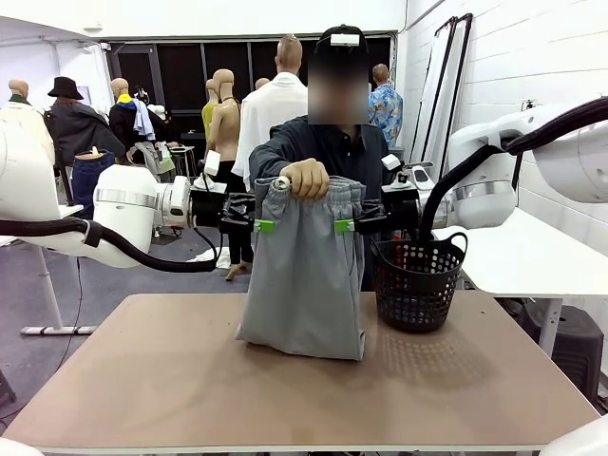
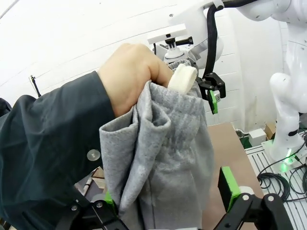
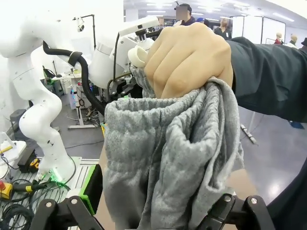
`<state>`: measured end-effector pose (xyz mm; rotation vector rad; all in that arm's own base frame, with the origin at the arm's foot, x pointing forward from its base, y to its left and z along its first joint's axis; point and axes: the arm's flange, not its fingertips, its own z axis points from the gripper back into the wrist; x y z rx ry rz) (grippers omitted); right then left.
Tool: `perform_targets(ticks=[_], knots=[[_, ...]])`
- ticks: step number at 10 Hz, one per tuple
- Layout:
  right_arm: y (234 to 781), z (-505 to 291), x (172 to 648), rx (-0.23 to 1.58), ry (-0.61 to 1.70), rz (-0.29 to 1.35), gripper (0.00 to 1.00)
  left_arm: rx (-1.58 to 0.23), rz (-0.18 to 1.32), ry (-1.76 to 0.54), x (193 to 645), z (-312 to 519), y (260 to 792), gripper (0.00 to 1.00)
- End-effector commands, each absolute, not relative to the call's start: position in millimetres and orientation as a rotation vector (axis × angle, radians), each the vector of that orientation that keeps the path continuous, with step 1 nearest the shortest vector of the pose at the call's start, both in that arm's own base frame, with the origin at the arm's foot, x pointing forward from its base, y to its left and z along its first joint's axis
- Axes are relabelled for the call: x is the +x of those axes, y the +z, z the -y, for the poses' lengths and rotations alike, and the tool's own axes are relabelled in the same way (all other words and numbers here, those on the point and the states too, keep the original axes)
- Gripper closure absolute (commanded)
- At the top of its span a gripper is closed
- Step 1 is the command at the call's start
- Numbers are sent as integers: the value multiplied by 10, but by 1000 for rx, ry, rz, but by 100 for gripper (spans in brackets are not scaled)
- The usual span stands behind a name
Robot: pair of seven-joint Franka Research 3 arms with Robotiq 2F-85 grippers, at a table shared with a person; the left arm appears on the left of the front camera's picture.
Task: Fold the training pants.
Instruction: Release the ends of the Training pants and then grab the overlapped ends.
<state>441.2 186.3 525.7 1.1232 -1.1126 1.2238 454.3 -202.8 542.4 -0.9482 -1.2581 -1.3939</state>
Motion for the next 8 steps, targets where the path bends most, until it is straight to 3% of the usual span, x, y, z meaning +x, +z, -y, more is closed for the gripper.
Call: perform_targets(ticks=[1, 8], knots=[[5267, -1993, 4495, 1121, 1178, 1150, 0, -990, 1220, -1392, 4637, 2089, 5473, 0], [5228, -2123, 4645, 1084, 1126, 1214, 0, -1118, 1167, -1297, 4913, 2416, 5402, 0]])
